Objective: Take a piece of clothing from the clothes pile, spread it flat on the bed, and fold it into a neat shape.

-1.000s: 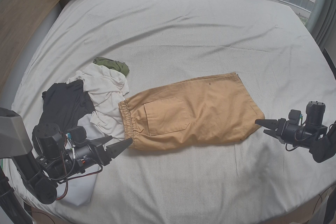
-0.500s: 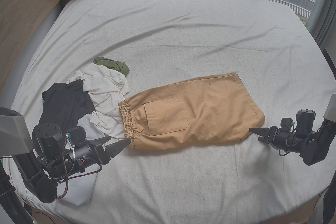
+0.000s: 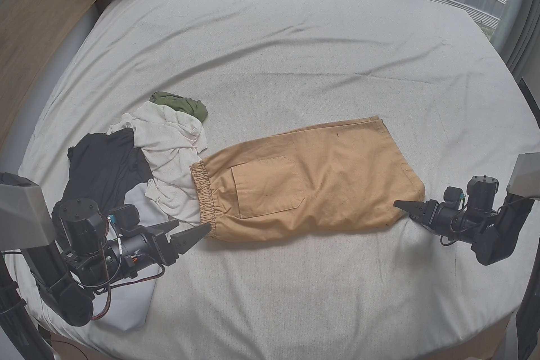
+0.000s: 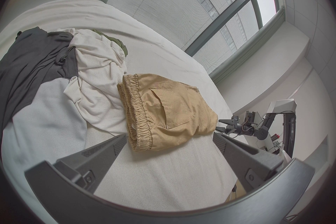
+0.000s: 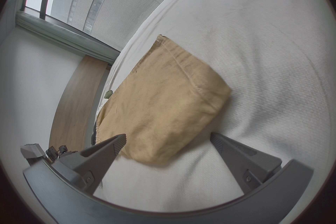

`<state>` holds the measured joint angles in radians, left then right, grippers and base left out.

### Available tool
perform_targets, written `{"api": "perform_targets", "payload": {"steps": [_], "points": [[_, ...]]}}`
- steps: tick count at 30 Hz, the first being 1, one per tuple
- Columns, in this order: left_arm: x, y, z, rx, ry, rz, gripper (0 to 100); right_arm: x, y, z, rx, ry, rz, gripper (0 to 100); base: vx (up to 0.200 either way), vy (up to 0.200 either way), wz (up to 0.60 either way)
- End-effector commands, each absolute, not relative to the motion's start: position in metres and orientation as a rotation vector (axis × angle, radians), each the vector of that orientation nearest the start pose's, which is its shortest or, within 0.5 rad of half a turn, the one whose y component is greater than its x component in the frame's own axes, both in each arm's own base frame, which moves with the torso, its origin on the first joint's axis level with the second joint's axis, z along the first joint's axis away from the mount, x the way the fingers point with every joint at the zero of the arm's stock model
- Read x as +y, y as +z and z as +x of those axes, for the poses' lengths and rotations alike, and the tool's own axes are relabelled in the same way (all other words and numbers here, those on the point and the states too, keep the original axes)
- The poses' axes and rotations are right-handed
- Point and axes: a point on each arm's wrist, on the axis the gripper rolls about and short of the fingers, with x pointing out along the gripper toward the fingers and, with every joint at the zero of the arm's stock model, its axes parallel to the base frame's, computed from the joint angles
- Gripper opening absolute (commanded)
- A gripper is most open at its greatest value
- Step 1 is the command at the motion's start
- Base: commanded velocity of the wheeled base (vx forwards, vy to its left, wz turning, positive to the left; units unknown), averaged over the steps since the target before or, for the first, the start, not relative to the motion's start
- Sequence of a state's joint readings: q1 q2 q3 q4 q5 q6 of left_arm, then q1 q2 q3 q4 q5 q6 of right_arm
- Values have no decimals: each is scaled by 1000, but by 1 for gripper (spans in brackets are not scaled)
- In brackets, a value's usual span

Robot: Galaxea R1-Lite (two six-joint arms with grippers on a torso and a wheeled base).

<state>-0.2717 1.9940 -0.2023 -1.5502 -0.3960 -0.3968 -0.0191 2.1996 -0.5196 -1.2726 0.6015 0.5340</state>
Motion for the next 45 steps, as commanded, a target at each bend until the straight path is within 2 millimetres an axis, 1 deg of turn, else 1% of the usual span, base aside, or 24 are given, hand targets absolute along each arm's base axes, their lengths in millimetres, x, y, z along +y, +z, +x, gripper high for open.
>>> {"api": "perform_targets", "payload": {"steps": [1, 5, 7, 11, 19, 25, 38, 45], "points": [[-77, 62, 245, 374, -608, -397, 100, 12, 15, 328, 524, 479, 639, 100, 0, 0, 0], [-77, 63, 245, 372, -609, -396, 100, 16, 12, 332, 466, 504, 649, 100, 0, 0, 0], [-77, 63, 245, 373, -608, -397, 100, 24, 9, 335, 428, 537, 655, 100, 0, 0, 0], [-77, 62, 245, 374, -608, -396, 100, 28, 7, 336, 435, 545, 665, 100, 0, 0, 0], [-78, 62, 245, 376, -609, -397, 100, 42, 8, 337, 445, 580, 666, 100, 0, 0, 0], [-78, 62, 245, 376, -609, -397, 100, 54, 3, 343, 436, 572, 659, 100, 0, 0, 0], [-78, 62, 245, 376, -609, -397, 100, 67, 4, 346, 425, 577, 661, 100, 0, 0, 0], [-78, 62, 245, 378, -610, -397, 100, 68, 5, 353, 398, 537, 683, 100, 0, 0, 0]]}}
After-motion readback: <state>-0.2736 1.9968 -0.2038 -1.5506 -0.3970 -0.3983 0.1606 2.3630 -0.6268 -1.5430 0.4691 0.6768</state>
